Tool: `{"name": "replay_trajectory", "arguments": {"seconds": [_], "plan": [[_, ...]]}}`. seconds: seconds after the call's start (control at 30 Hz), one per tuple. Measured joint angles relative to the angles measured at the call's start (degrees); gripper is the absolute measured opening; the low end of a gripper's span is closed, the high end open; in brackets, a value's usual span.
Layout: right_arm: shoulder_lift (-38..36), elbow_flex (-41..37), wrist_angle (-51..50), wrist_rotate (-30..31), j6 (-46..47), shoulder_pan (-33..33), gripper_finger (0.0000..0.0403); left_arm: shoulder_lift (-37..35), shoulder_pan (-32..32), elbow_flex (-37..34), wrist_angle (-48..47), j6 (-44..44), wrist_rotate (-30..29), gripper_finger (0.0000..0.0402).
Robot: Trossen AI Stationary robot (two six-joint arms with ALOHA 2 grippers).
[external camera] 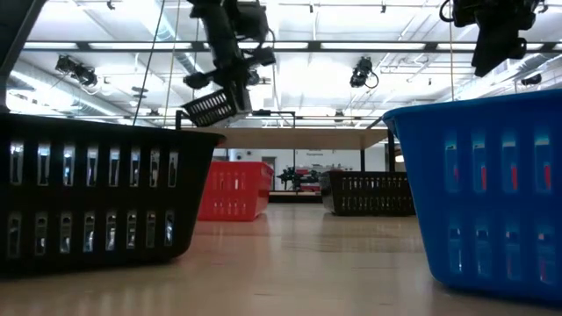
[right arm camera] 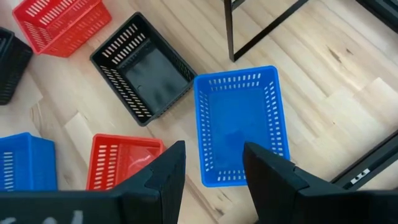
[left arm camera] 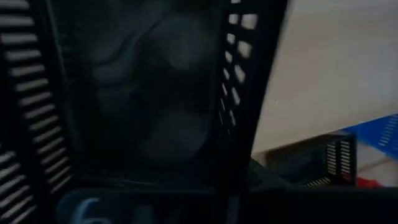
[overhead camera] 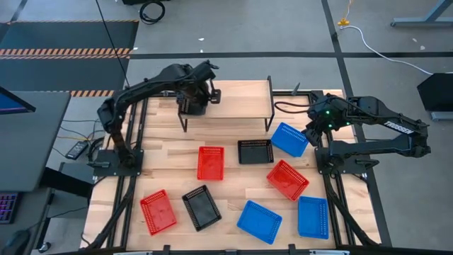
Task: Stack baskets on shelf by color
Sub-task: Put the top left black bin on the shelf
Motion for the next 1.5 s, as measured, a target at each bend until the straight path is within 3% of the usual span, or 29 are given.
{"name": "replay_trajectory", "arguments": {"seconds": [0.3, 0.7, 0.9, 1.23, 1.5], "plan": [[0.0, 0.0, -0.47, -2.96, 2.14, 0.0, 0.0166, 1.83, 1.88, 0.02, 2.37, 1.6, -0.14, 0.0036], [0.0, 0.0, -0.5, -3.02, 2.13, 0.01, 0.0166, 1.78, 3.2, 0.0, 3.29, 2.55, 3.26, 0.0162], [0.0, 0.0, -0.5, -3.02, 2.13, 0.0, 0.0166, 1.7, 3.24, 3.23, 3.27, 3.5, 3.97, 0.0201], [0.0, 0.0, -0.5, -3.17, 2.14, 0.0, 0.0166, 1.65, 3.61, 15.17, 2.55, 8.61, -3.68, 0.0198], [0.0, 0.0, -0.47, -3.13, 2.16, 0.0, 0.0166, 2.99, 1.68, 16.15, 10.22, 20.7, -4.02, 0.018]]}}
